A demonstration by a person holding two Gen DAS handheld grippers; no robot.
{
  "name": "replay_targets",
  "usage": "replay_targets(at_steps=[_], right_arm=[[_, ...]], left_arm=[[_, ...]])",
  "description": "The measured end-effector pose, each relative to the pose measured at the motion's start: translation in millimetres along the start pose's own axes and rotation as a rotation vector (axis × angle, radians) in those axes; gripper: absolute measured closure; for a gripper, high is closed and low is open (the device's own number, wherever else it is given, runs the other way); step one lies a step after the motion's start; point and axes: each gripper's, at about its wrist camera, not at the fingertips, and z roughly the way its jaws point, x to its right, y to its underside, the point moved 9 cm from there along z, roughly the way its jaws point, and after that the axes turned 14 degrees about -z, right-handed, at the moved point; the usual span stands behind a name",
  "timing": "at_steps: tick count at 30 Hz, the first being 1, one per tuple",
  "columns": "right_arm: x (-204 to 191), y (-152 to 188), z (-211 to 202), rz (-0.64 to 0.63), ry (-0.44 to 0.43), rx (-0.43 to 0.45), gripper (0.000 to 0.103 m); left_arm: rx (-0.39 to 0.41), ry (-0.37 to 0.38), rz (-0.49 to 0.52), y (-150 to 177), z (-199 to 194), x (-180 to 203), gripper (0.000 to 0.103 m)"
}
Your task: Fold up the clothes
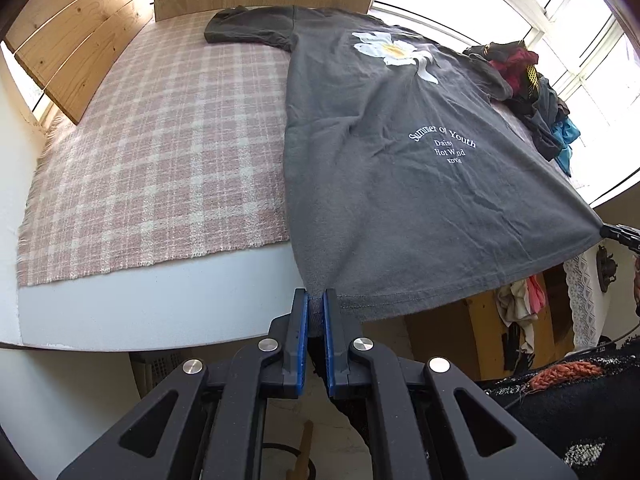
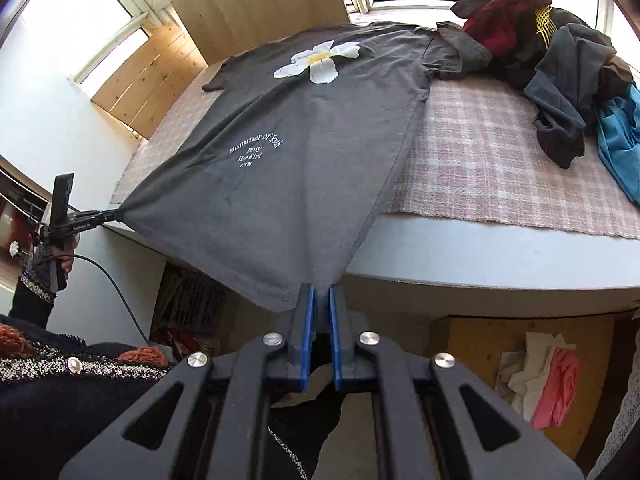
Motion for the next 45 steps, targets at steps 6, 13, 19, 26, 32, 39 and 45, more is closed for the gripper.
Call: replay_targets(at_steps=[6,13,19,26,32,39,45], right_arm=[[20,39,49,0.082,0.003,-0.212,0.094],[54,24,7,0.142,0.057,-0.217,0.093],[82,-107,7,0.037,0.171,0.006,0.090],[109,-255,106,-0.104,0.253,-0.013,0.084],[124,-312,140,-0.012,0.191,-0.022,0.084],[82,-409,144,-0.206,0.180,0.002,0.075],[42,-495,193,-0.405,0.136,-0.008,0.073]], left_arm=[[-0.124,-0.017,-0.035,28,37,-22,0.095],[-0.121,-0.097,-0.036,4,4,-56,0.096],[0.028,-0.100,0.089,-132,2,-43,0.095],[0.128,-0.127,0.129,-302,60,-40,0.094],[0.119,-0.160,0.078,-371,113,-68,0.089],[0.078,-0.154,0.045,-400,158,-80,0.085],[0.154,-0.258,0.033,-407,149,-97,0.103]])
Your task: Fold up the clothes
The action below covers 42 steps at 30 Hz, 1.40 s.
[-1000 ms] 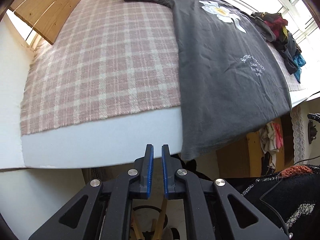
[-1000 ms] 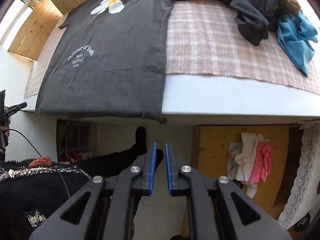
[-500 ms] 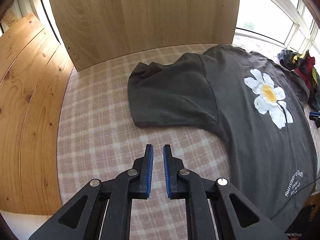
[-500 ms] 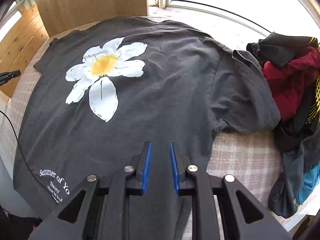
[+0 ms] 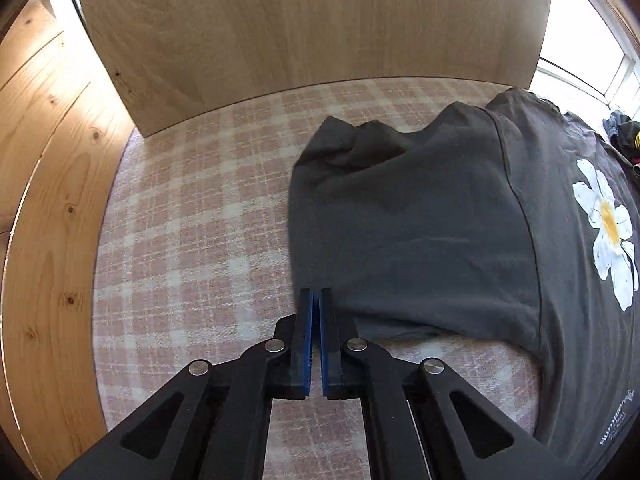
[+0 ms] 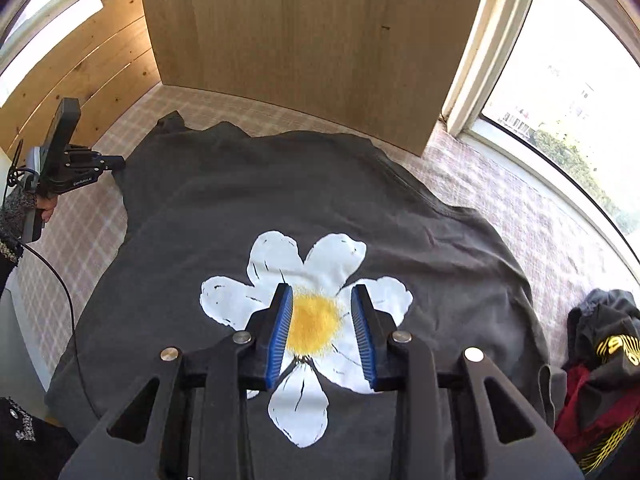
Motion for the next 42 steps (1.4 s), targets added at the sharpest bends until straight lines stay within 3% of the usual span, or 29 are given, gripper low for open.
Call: replay_targets(at_steps=[2,4,5,9,12,18,21,25,28,36,38,39,42], right_arm=[[-4,-27,22,-0.070,-0.013,-0.004,0.073],[-4,-51,46,-0.115,-0.025,-0.009,0.073],[-5,-63,58,-0.129,-0.038,-0.009,0.073],[-4,-95,100,-0.159,-0.082,-0.005,0.073],[-2,-105,123,-0.169,-0.106,-0.008,0.073],[2,-99,138,-0.161,-0.137,0.004,0.073],[5,-96,142,-0.147,-0.150,0.005,0.073],[6,-93,146,-0.146,-0.154,-0.002,0.073],[3,-96,148,-0.166,-0.142,-0.006,0.073],[3,-99,151,-0.182,-0.144,-0.011,0.073],[2,-99,151,-0.188,-0.139,-0.009,0.073],[2,-99,151,-0.191,-0.136,-0.007,0.073],[2,-98,151,-0.194,-0.129,0.000,0.073]], left_arm=[[0.024,0.024,-0.048,-7,-10,-11,0.099],[0.050,0.065,-0.070,-23,-19,-13,0.079],[0.056,0.079,-0.065,-33,-18,-11,0.076],[0.057,0.116,-0.001,-76,2,14,0.075],[0.015,0.150,0.031,-91,28,31,0.075],[-0.023,0.186,0.074,-92,50,50,0.077],[-0.012,0.222,0.081,-92,41,54,0.082],[-0.006,0.288,0.095,-92,27,60,0.078],[-0.020,0.259,0.130,-93,34,64,0.073],[-0.081,0.263,0.185,-89,54,71,0.075],[-0.090,0.270,0.194,-86,57,73,0.098],[-0.086,0.270,0.196,-85,57,74,0.102],[-0.054,0.259,0.186,-83,51,71,0.102]])
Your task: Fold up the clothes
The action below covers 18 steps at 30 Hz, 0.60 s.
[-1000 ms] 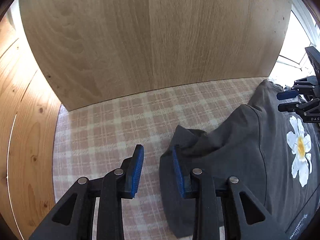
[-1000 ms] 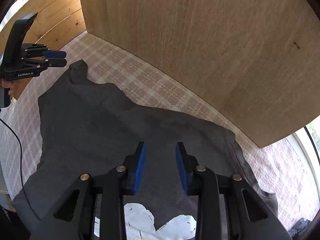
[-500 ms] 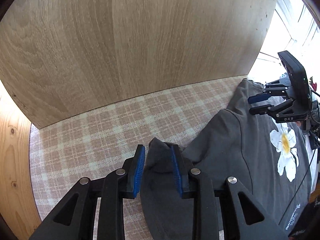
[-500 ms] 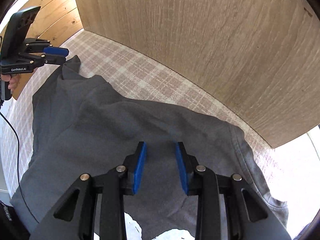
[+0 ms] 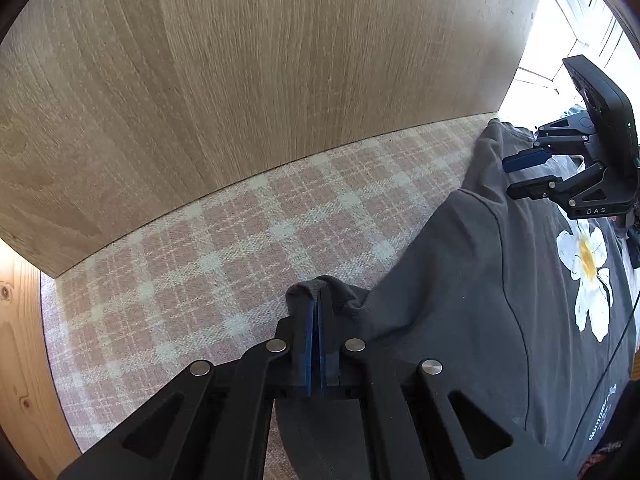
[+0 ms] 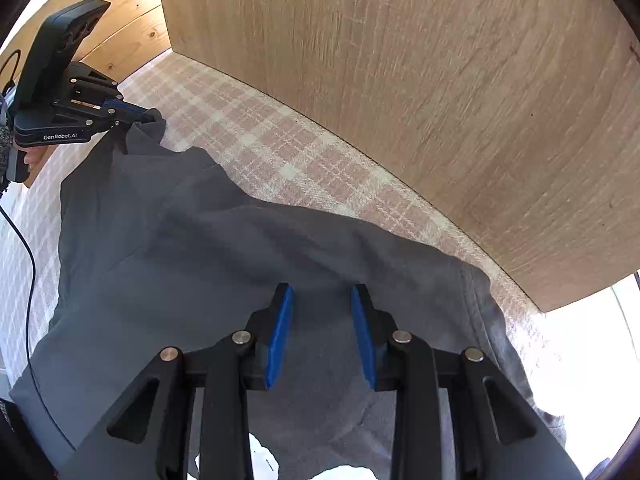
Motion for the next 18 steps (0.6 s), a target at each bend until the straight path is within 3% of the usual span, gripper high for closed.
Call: replay_targets(at_steps=[5,7,10,11,12,15,18], right_arm=[[1,1,0,0.015,0.001,0.010,0.072],[2,1,0,0.021,0.009,0.012,0.072],[4,0,0,0.033,0.021,0.003,0.072],[5,0,1,0.036,0.025,0.000,0.072],[6,0,1,0.039,0.034,-0.005,0.072],[12,3,0,0.051,0.070,-0.019,0.057],[17,4,0,0.074,0.064,-0.015,0.055]], left_arm=[[0.165,-0.108,-0.184,-5,-47,-35,0.101],[0.184,-0.146,-0.232,-3,-59,-48,0.093],[0.159,-0.259,-0.181,5,-61,-59,0.073],[0.153,-0.278,-0.177,9,-63,-63,0.071],[0.148,-0.258,-0.191,14,-67,-65,0.069],[0.102,-0.128,-0.253,39,-78,-65,0.068],[0.034,-0.076,-0.229,71,-75,-56,0.067]])
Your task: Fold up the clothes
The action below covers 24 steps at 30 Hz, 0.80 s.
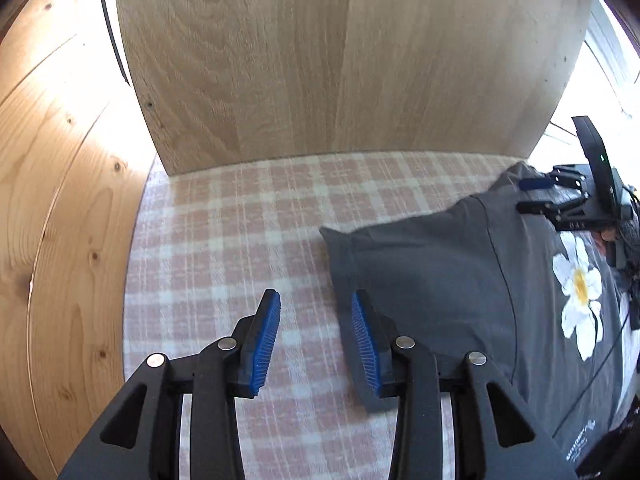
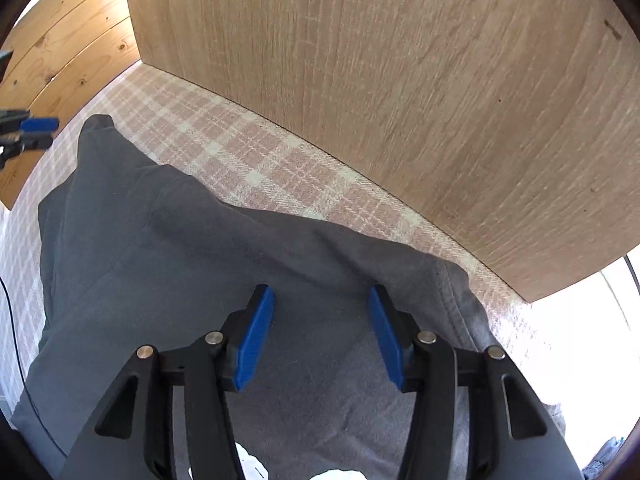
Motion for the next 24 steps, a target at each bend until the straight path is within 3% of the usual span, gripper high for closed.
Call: replay_targets(at_steps=[6,9,10,14,16,17,19,20,22,24], right_arm=[[0,0,0,0.005,0.005,0.001,0.055],[-1,0,0,0.004,0.007,-0.001,0.054],[-1,0,0,0.003,0.008,-0.002,0.054],[1,2,0,0.011,0.012,0.002,0.050],[2,2,0,0.014,0.013,0.004,0.047],[2,2,0,0.015,0.013,0.005,0.047],[2,2,0,0.015,0.014,0.001,0.047],[2,2,0,0.013,0.015,-0.002,0.047],[1,2,-1,0.008,0.021,-0.013,0.047],[0,-1,-4,0.001,0.035,-0.014,0.047]], left_arm=[[-0.118,0.041,0.049,52,17,22,0.068],[-0.135,0.069,0.065,62,21,35,0.099],[-0.119,0.050,0.082,62,18,38,0.099],[-0.070,0.055,0.039,62,-7,31,0.099],[-0.096,0.071,0.014,70,-9,25,0.098],[-0.110,0.057,0.020,72,-6,22,0.097],[-0.101,-0.041,0.043,66,-1,13,0.093],[-0.085,-0.068,0.039,59,0,8,0.090],[-0.046,-0.042,-0.004,39,-1,3,0.074],[-0.011,-0.039,-0.015,20,-3,-1,0.073]])
